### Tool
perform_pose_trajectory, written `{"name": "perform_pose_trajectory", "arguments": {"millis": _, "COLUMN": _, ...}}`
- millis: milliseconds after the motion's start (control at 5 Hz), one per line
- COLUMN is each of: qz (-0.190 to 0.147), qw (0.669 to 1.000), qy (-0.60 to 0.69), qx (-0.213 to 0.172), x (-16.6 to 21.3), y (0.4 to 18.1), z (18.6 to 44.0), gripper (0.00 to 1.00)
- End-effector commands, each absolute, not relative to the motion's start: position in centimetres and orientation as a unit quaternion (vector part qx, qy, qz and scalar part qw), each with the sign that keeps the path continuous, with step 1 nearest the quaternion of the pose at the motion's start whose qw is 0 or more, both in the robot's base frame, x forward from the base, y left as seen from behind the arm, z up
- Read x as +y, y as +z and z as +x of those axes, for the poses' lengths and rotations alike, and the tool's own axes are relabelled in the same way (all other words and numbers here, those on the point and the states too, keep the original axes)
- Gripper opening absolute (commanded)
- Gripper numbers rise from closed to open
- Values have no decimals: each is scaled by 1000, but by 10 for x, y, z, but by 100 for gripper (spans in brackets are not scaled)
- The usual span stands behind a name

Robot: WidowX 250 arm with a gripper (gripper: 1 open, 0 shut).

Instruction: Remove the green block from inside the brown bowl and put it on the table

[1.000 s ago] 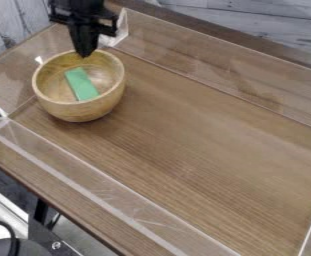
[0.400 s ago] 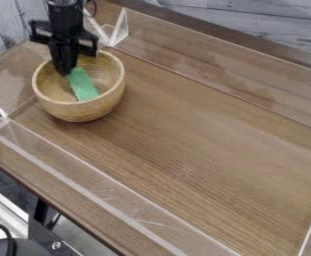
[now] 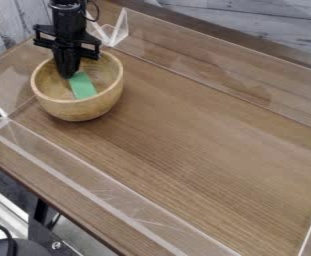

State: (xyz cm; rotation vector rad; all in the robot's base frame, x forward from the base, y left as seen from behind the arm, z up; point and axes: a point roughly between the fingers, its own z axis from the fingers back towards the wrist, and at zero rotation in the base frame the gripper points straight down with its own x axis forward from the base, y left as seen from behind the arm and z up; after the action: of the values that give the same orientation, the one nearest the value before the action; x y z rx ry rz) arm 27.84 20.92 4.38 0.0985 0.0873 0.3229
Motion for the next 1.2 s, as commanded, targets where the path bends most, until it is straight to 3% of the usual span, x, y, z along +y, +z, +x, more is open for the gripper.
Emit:
{"name": "perform_pose_trajectory", "arguments": {"millis": 0, "qz": 40, "qw": 986, "qy": 156, "qx": 39, "x": 213, "y": 43, "z": 284, "gripper": 0}}
{"name": "perform_pose_trajectory", "arguments": {"millis": 200, "qz": 44, "qw": 984, "qy": 166, "qx": 40, "x": 211, "y": 38, "z": 288, "gripper": 100}}
{"name": "perform_pose_trajectory", "arguments": {"millis": 400, "qz": 48, "qw": 982, "qy": 176, "qx": 41, "x": 209, "y": 32, "z": 292, "gripper": 0}}
{"name": "perform_pose_trajectory", "arguments": {"millis": 1000, "qz": 47, "qw": 978, "qy": 189, "qx": 72, "x": 210, "y": 2, "z": 284, "gripper": 0}}
